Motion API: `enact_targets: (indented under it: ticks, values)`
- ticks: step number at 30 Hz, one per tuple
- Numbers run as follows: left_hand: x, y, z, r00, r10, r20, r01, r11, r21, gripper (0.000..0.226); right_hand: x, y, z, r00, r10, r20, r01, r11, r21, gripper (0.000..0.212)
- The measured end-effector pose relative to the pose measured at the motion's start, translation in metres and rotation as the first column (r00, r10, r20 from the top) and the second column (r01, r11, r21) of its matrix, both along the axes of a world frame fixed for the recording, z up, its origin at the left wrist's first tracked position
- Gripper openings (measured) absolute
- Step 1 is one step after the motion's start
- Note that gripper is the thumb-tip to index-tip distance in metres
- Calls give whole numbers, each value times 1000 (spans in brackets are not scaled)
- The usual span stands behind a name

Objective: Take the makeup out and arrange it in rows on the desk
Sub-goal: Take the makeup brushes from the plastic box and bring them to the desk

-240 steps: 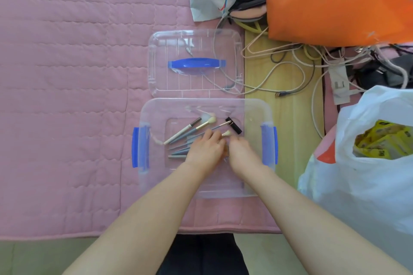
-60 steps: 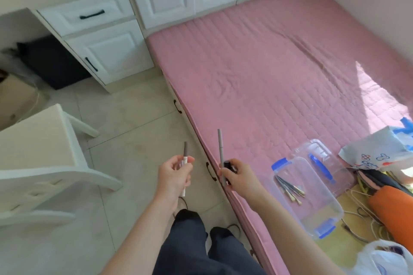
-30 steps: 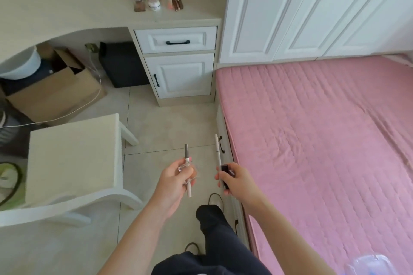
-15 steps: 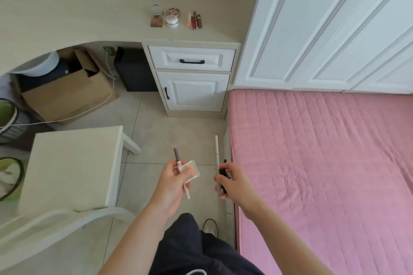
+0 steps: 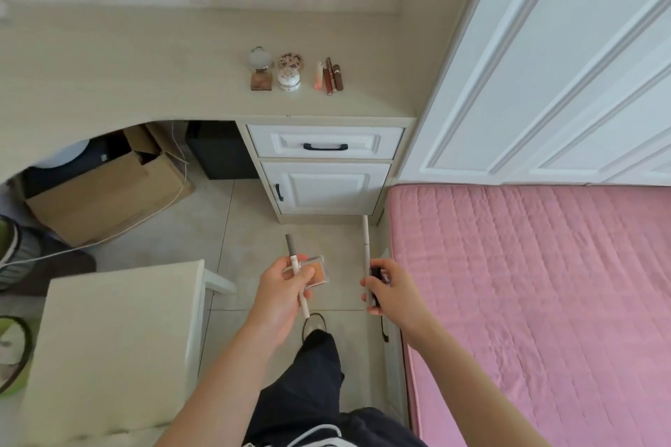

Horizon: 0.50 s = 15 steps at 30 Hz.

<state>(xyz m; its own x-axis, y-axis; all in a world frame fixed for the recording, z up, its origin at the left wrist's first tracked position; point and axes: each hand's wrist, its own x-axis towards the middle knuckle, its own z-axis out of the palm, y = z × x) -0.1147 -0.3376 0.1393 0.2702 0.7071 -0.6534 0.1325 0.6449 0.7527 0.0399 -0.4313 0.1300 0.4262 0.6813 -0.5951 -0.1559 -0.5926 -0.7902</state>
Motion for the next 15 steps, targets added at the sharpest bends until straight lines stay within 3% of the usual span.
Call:
enact_targets:
  ticks: [5, 15]
  values:
    - [12, 84, 7, 995, -73, -65, 76, 996, 49, 21, 15, 78, 8, 999, -33, 37, 32, 999, 15, 23]
    - [51, 172, 3, 996, -68, -65, 72, 996, 51, 15, 51, 166, 18, 991, -118, 63, 118, 993, 5, 22]
